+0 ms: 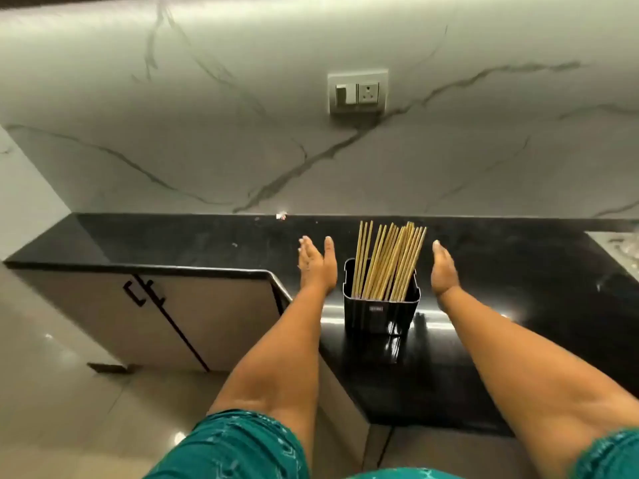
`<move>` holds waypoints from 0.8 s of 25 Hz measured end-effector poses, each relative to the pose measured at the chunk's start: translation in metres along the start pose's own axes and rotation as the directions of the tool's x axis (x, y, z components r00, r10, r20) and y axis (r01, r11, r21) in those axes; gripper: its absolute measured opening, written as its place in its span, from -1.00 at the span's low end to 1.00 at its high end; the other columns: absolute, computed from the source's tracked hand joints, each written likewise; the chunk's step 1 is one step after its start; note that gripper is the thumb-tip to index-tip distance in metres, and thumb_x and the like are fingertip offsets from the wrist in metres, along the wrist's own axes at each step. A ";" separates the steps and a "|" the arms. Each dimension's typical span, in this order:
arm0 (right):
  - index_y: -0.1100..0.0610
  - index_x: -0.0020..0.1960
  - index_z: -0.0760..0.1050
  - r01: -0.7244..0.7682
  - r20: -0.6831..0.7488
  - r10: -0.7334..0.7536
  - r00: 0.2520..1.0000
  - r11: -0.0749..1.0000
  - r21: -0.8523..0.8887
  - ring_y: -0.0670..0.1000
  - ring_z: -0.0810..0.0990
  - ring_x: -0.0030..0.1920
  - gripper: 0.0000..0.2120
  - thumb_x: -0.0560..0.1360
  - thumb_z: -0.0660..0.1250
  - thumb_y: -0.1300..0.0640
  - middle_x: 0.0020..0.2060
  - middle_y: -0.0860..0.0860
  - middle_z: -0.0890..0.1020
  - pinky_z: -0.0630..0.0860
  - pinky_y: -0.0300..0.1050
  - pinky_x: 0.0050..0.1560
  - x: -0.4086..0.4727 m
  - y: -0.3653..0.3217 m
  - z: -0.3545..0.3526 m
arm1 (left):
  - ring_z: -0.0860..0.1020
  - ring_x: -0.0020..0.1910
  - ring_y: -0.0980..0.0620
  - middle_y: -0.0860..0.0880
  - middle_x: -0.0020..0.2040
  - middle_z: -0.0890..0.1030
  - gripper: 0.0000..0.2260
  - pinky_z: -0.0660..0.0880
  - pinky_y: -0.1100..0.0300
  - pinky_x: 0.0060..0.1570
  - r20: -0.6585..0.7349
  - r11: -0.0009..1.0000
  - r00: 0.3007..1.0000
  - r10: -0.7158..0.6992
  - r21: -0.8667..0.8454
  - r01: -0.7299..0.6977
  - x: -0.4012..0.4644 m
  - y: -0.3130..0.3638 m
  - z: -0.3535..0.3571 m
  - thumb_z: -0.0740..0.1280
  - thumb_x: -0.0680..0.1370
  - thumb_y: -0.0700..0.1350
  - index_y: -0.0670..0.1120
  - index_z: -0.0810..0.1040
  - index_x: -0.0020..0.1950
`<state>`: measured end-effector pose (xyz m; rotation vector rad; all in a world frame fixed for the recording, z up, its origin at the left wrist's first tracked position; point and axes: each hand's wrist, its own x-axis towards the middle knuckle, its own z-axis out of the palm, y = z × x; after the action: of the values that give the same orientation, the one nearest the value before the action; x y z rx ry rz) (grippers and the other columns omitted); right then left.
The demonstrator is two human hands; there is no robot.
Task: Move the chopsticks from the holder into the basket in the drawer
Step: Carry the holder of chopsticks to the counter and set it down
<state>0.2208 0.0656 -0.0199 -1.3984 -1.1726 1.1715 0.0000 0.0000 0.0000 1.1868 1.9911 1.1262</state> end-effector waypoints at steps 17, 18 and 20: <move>0.03 0.26 0.54 -0.368 0.751 0.165 0.639 0.923 0.110 0.10 0.60 0.20 -0.49 0.62 -0.05 -0.19 0.18 0.07 0.64 0.47 0.12 0.25 -0.056 0.005 0.125 | 0.68 -0.03 0.00 -0.05 -0.05 0.72 -0.35 0.59 0.20 -0.22 0.112 0.530 0.946 -0.304 -0.805 0.266 -0.086 -0.062 -0.057 -0.13 0.61 0.25 -0.01 0.71 -0.05; 0.04 0.29 0.52 -0.368 0.798 0.177 0.576 0.928 0.059 0.10 0.58 0.21 -0.47 0.61 -0.04 -0.22 0.20 0.06 0.62 0.46 0.14 0.26 -0.074 0.002 0.144 | 0.67 -0.02 0.01 -0.03 -0.05 0.72 -0.36 0.58 0.19 -0.20 0.033 0.533 0.935 -0.353 -0.814 0.230 -0.104 -0.073 -0.074 -0.13 0.61 0.26 0.03 0.72 -0.07; 0.07 0.32 0.49 -0.375 0.878 0.205 0.432 0.926 -0.032 0.12 0.58 0.20 -0.44 0.59 -0.02 -0.25 0.21 0.09 0.61 0.49 0.11 0.21 -0.122 0.001 0.182 | 0.67 -0.02 0.05 0.02 -0.05 0.72 -0.38 0.57 0.17 -0.15 -0.137 0.560 0.892 -0.431 -0.816 0.145 -0.153 -0.096 -0.110 -0.11 0.59 0.28 0.09 0.72 -0.09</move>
<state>0.0297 -0.0418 -0.0288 -0.8245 -1.4616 2.3702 -0.0575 -0.2022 -0.0234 0.1794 1.4739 1.8233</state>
